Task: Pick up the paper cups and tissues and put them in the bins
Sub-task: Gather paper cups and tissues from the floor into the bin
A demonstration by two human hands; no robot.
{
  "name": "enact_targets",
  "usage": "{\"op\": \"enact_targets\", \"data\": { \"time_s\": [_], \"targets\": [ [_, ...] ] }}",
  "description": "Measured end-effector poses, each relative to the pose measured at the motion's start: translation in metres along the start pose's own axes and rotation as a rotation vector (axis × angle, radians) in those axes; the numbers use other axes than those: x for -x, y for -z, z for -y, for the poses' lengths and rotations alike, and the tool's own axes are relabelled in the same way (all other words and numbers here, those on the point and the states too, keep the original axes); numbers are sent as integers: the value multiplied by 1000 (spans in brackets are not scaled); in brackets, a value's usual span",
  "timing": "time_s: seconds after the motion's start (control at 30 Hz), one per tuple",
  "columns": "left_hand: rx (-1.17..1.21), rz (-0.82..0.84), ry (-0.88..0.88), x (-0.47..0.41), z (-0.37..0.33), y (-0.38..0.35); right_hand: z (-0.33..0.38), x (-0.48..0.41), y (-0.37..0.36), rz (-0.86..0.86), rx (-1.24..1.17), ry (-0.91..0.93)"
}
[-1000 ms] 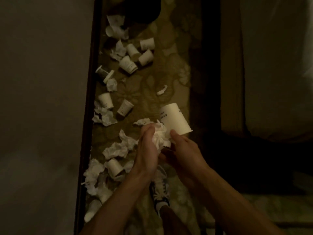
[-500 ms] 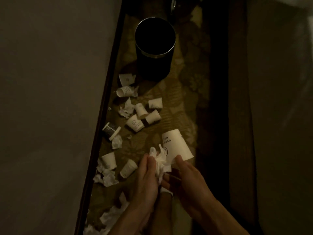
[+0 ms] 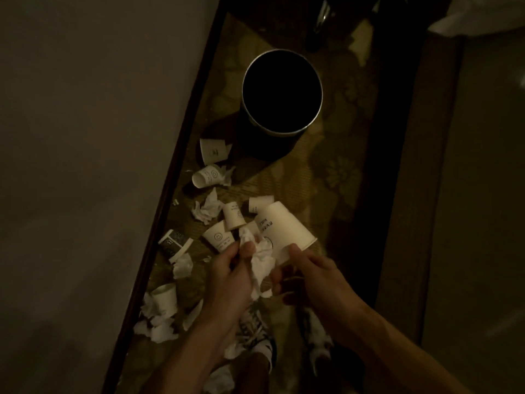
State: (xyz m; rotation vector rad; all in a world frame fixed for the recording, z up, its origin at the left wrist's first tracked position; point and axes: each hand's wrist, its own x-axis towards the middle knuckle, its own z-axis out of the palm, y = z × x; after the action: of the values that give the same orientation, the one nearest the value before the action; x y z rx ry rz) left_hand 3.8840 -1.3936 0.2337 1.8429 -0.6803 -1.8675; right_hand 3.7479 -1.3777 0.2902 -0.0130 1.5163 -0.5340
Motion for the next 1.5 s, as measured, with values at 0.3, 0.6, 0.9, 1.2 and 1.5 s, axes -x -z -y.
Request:
{"op": "enact_targets", "data": {
  "time_s": [0.3, 0.6, 0.9, 1.2, 1.5],
  "targets": [
    [-5, -106, -173, -56, -97, -36, 116, -47, 16, 36, 189, 145],
    [-158, -321, -363, -181, -192, -104, 267, -142, 68, -116, 421, 351],
    [-554, -252, -109, -319, -196, -171, 337, -208, 134, -64, 770, 449],
    [-75, -105, 51, -290, -206, -177, 348, -227, 124, 113, 1060, 499],
    [-141, -424, 24, -292, -194, -174, 348, -278, 80, 69, 1456, 513]
  ]
}}
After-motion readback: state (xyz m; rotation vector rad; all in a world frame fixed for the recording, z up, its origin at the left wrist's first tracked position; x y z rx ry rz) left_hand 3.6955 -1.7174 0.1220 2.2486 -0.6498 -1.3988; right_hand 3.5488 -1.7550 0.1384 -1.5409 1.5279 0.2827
